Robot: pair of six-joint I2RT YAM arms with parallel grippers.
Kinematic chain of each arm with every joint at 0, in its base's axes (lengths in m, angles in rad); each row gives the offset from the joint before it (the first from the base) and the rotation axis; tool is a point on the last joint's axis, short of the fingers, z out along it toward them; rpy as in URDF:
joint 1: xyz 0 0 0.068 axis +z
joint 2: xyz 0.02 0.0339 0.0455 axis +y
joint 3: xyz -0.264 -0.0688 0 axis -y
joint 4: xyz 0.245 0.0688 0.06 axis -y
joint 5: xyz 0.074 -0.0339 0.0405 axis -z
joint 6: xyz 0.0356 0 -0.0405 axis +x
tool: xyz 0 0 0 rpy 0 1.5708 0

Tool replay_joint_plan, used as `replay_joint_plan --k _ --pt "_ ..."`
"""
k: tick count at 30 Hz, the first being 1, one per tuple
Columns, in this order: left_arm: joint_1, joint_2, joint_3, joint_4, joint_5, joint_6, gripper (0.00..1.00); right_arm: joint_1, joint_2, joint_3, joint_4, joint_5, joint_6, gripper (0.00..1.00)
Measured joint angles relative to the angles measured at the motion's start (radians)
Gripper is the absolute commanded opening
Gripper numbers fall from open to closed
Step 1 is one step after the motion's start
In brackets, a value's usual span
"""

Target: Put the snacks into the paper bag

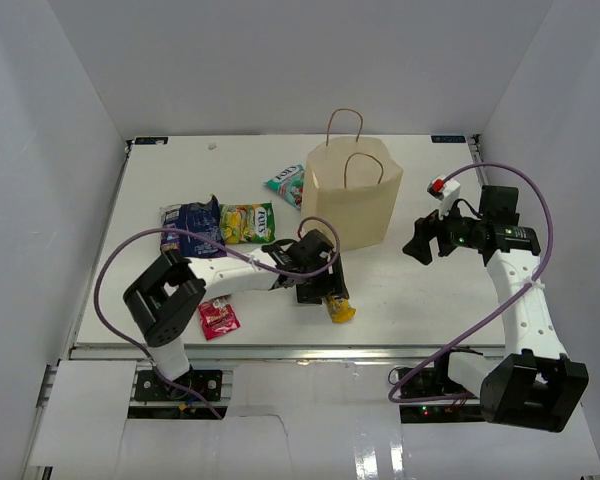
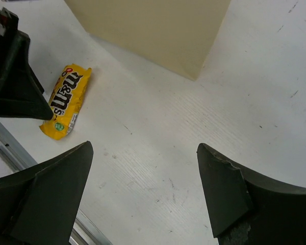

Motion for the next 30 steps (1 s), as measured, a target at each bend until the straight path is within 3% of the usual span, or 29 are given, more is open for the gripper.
replay_joint_plan --k 5,16,19,24,30 --pt "-0.061 0.100 0.083 -0.051 -0.082 -0.068 0.73 -0.012 0.000 -0.018 -0.002 -0.025 0.000 0.88" --pt "-0.068 0.085 0.057 -0.085 -0.195 -0.118 0.20 -0.019 0.000 -0.036 -0.001 -0.067 -0.001 0.87" --pt "-0.068 0.055 0.036 -0.074 -0.202 -0.107 0.11 -0.019 -0.001 -0.036 -0.002 -0.075 -0.002 0.87" --pt "-0.069 -0.058 -0.037 -0.081 -0.216 -0.043 0.04 -0.024 -0.014 -0.037 -0.005 -0.086 -0.024 0.87" --pt "-0.071 -0.378 -0.082 -0.115 -0.267 0.159 0.01 -0.026 -0.019 -0.037 -0.008 -0.098 -0.052 0.87"
